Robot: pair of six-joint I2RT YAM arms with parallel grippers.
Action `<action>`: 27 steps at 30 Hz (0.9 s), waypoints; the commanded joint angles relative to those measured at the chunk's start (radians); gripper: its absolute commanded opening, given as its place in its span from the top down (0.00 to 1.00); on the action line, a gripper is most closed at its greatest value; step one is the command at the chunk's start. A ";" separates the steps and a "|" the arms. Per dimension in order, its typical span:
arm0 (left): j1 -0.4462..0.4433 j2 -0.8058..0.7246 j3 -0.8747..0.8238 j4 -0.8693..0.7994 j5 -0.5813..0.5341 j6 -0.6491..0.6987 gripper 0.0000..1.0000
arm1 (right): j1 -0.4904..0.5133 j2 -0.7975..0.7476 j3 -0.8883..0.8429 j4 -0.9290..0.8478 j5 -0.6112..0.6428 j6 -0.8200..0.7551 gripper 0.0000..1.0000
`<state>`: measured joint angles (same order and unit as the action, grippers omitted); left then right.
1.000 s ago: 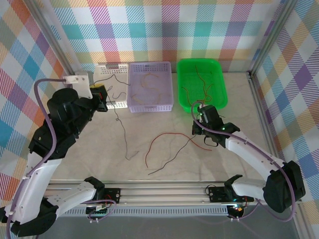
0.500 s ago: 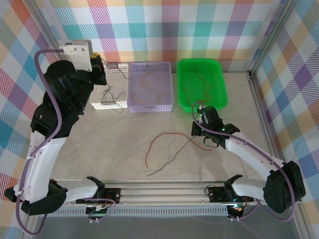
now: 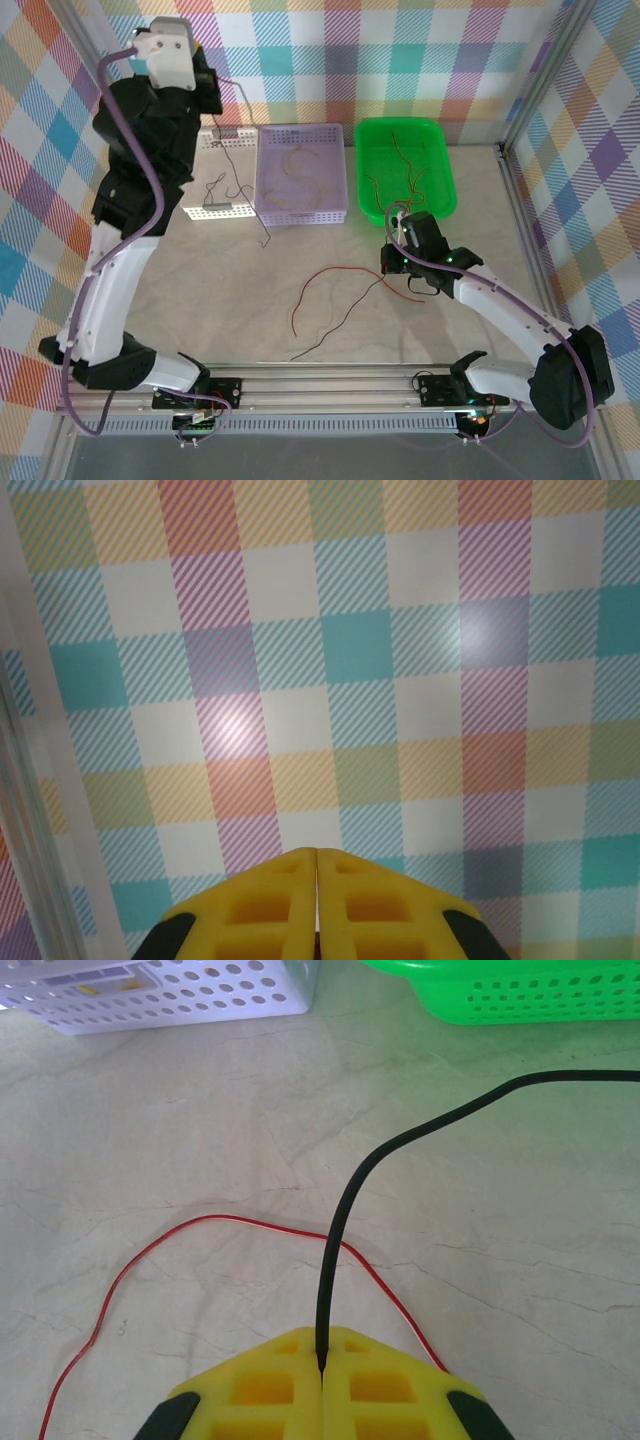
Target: Untangle the cables
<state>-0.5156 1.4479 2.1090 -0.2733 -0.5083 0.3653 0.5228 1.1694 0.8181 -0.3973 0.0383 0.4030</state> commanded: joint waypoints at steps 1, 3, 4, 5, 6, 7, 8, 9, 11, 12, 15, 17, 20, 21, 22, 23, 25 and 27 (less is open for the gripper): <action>0.022 0.059 0.083 0.128 -0.017 0.064 1.00 | -0.005 -0.035 0.036 -0.034 -0.036 -0.018 1.00; 0.031 0.091 0.118 0.141 -0.008 0.063 1.00 | -0.004 -0.050 0.036 -0.047 -0.041 -0.017 1.00; 0.039 0.103 0.130 0.147 -0.005 0.063 1.00 | -0.004 -0.059 0.034 -0.049 -0.046 -0.016 1.00; 0.047 0.115 0.135 0.156 -0.006 0.061 1.00 | -0.004 -0.066 0.033 -0.052 -0.052 -0.017 1.00; 0.058 0.123 0.134 0.165 -0.005 0.062 1.00 | -0.004 -0.072 0.033 -0.053 -0.055 -0.016 1.00; 0.072 0.129 0.134 0.170 -0.004 0.059 1.00 | -0.004 -0.077 0.033 -0.059 -0.058 -0.018 1.00; 0.088 0.133 0.134 0.171 0.001 0.049 1.00 | -0.004 -0.080 0.033 -0.063 -0.061 -0.020 1.00; 0.103 0.136 0.131 0.173 0.001 0.041 1.00 | -0.004 -0.083 0.033 -0.066 -0.063 -0.022 1.00; 0.144 0.144 0.126 0.186 0.005 0.015 1.00 | -0.005 -0.086 0.034 -0.074 -0.068 -0.029 1.00; 0.166 0.150 0.124 0.194 0.000 -0.001 1.00 | -0.004 -0.088 0.036 -0.078 -0.070 -0.030 1.00; 0.226 0.173 0.125 0.203 0.009 -0.060 1.00 | -0.004 -0.092 0.036 -0.086 -0.085 -0.030 1.00; 0.253 0.195 0.125 0.209 0.006 -0.092 1.00 | -0.004 -0.095 0.036 -0.087 -0.090 -0.030 1.00; 0.283 0.240 0.124 0.229 -0.003 -0.114 1.00 | -0.003 -0.101 0.034 -0.096 -0.095 -0.030 1.00; 0.295 0.255 0.124 0.233 -0.006 -0.119 1.00 | -0.003 -0.104 0.032 -0.098 -0.096 -0.029 1.00; 0.308 0.270 0.125 0.236 -0.009 -0.135 1.00 | -0.003 -0.110 0.030 -0.100 -0.101 -0.030 1.00; 0.328 0.289 0.124 0.233 -0.007 -0.160 1.00 | -0.003 -0.114 0.028 -0.103 -0.103 -0.030 1.00; 0.365 0.317 0.125 0.220 0.002 -0.209 1.00 | -0.003 -0.122 0.024 -0.108 -0.106 -0.030 1.00; 0.400 0.348 0.125 0.212 0.006 -0.244 1.00 | -0.002 -0.131 0.020 -0.113 -0.110 -0.027 1.00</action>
<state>-0.1669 1.7691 2.2131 -0.0765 -0.5068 0.2050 0.5228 1.0630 0.8211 -0.4919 -0.0471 0.3832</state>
